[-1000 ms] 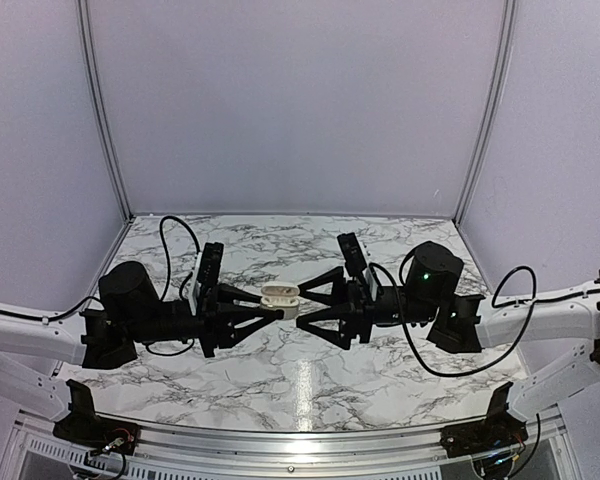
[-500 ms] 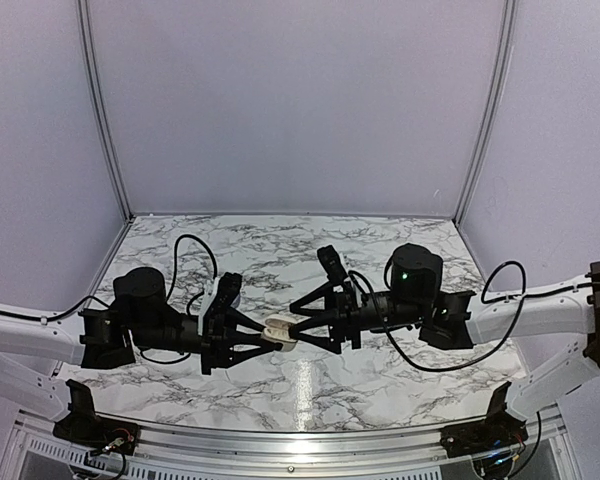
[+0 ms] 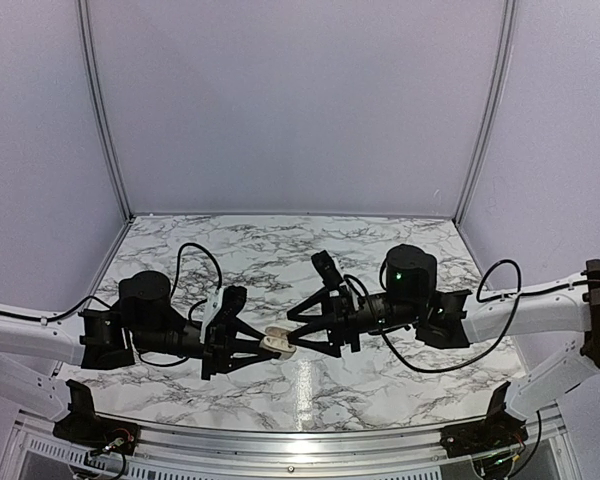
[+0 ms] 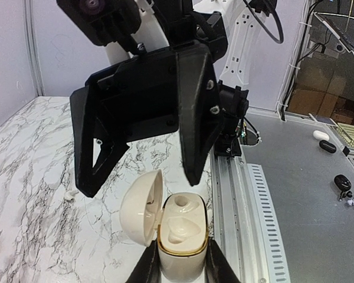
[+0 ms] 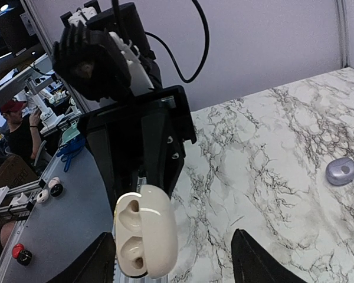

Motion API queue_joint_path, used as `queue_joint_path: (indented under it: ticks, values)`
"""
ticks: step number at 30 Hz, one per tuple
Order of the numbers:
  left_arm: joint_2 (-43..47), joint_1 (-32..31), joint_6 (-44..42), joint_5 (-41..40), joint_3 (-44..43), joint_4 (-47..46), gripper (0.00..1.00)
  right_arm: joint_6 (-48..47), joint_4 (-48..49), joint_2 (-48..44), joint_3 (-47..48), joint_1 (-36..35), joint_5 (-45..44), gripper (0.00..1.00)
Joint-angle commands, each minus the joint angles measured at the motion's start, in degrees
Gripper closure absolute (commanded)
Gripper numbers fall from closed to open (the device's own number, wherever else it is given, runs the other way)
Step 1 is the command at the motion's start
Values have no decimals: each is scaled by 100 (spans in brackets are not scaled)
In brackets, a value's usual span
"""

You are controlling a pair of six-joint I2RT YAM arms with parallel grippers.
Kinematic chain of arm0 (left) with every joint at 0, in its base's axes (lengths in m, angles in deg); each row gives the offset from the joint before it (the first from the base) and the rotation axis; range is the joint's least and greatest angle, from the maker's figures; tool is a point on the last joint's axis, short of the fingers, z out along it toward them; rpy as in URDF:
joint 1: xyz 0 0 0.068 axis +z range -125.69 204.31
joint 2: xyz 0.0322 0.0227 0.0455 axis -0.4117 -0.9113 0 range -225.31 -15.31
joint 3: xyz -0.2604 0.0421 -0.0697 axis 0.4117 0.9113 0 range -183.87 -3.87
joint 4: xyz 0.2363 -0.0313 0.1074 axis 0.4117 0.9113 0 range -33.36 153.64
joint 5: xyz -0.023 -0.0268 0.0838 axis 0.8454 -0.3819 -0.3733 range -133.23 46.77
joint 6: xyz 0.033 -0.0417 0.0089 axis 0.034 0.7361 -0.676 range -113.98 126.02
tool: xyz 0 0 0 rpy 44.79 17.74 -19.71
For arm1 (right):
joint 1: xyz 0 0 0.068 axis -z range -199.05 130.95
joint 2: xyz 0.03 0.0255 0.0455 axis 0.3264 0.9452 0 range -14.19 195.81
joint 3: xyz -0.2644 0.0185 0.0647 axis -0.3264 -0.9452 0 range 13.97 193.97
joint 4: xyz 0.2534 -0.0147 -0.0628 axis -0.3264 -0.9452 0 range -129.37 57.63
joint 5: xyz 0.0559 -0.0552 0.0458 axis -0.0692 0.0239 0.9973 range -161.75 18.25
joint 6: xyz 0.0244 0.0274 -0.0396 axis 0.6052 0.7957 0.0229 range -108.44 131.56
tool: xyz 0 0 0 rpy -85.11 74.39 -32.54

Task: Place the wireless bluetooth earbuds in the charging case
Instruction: Move the left earbud to the center of the board.

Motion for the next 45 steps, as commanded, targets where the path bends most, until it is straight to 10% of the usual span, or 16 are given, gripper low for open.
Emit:
queue_joint_path:
  ticks: [1, 12, 18, 26, 45]
  values:
    - [1, -17, -64, -169, 76, 65, 100, -215, 62, -280, 85, 37, 426, 31]
    - [-7, -17, -454, -242, 366, 66, 100, -369, -816, -749, -113, 1180, 114, 30]
    - [-194, -17, -534, -145, 293, 114, 100, -1416, -3142, 283, 1077, 1654, -1573, 52]
    - [-277, -17, -715, -180, 263, 269, 100, -2140, -5028, 1788, 2522, 1691, -2379, 54]
    - [-375, -25, -657, -154, 229, 297, 100, -2399, -6477, 3294, 3651, 1712, -2928, 59]
